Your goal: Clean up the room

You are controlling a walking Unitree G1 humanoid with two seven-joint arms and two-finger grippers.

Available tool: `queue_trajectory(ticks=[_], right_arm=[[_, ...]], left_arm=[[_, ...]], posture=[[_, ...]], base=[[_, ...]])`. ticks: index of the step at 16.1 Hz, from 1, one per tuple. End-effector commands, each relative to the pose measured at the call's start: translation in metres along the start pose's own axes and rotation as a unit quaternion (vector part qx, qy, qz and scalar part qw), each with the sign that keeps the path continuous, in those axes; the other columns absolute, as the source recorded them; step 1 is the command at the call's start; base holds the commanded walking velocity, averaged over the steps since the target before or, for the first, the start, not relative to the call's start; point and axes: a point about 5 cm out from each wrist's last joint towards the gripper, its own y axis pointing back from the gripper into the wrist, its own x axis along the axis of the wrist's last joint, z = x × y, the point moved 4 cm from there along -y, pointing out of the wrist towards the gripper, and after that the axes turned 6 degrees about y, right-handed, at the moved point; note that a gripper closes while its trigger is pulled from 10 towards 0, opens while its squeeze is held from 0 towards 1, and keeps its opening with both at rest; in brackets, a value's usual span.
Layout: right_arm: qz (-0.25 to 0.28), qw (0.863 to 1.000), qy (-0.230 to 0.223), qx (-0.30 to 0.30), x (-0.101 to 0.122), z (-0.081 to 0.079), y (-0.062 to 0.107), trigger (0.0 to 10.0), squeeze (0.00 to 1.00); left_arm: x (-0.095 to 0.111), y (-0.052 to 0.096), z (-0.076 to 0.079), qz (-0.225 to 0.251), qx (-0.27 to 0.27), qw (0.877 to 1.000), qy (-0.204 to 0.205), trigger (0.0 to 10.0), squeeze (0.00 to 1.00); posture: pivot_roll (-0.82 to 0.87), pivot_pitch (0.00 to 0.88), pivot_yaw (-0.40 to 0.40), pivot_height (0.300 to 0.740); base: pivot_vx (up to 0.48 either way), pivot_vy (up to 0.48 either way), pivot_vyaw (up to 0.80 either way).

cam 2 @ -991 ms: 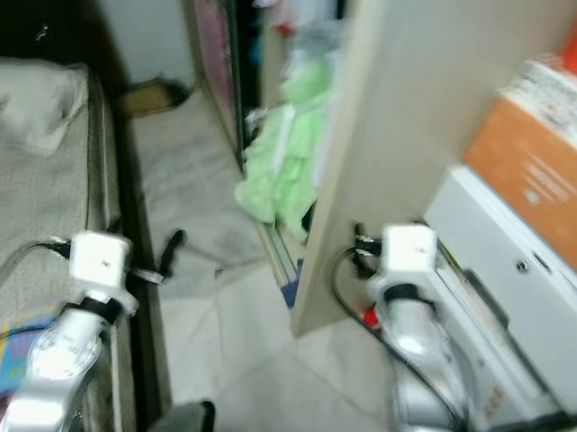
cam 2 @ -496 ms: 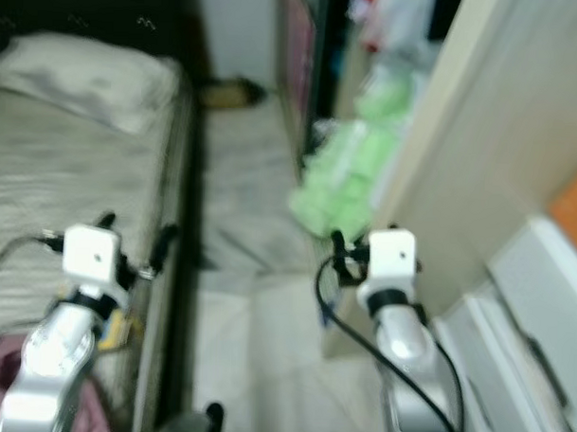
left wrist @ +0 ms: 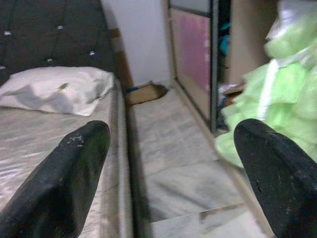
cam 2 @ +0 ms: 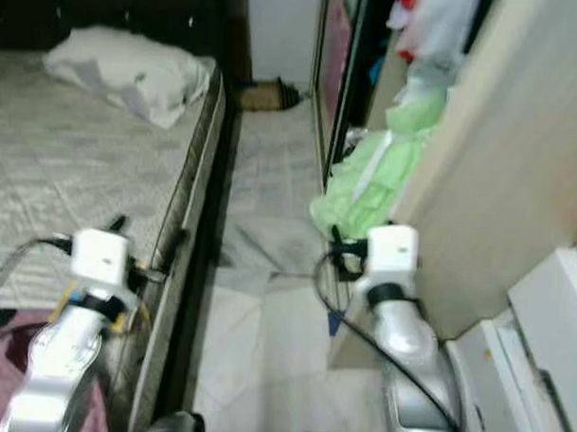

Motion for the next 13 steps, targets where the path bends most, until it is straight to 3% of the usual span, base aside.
queue_trajectory(ticks=[1,5,7,9,11,13], right_arm=[[0.0,1.0,-0.005,-0.002,0.001,0.0,-0.001,10.0,0.0],[-0.006,1.0,-0.012,0.016,-0.001,-0.002,0.0,10.0,0.0],[-0.02,0.996,-0.027,0.08,-0.005,-0.015,0.004,10.0,0.0],[-0.039,0.976,-0.037,0.211,-0.009,-0.038,0.027,10.0,0.0],[-0.056,0.962,-0.043,0.264,-0.013,-0.043,0.04,10.0,0.0],[-0.057,0.962,-0.046,0.264,-0.012,-0.042,0.037,10.0,0.0]], left_arm=[[0.0,0.001,-0.003,-0.001,0.002,1.0,0.0,10.0,0.0],[0.001,0.0,-0.003,0.004,0.008,1.0,0.016,10.0,0.0],[0.002,0.0,-0.005,0.004,0.012,1.0,0.016,10.0,0.0],[0.001,0.001,-0.005,0.004,0.014,1.0,0.017,10.0,0.0],[0.001,0.001,-0.005,0.005,0.015,1.0,0.018,10.0,0.0],[0.001,0.001,-0.004,0.005,0.013,1.0,0.018,10.0,0.0]], posture=[[-0.02,0.079,-0.054,0.74],[-0.02,0.08,-0.056,0.74],[-0.02,0.08,-0.058,0.74],[-0.03,0.082,-0.061,0.74],[-0.03,0.083,-0.062,0.74],[-0.03,0.083,-0.061,0.74]], base=[[0.0,-0.337,0.0],[0.0,-0.13,0.0],[0.0,0.0,0.0],[0.0,0.0,0.8],[0.0,0.0,0.8],[0.0,0.0,0.8]])
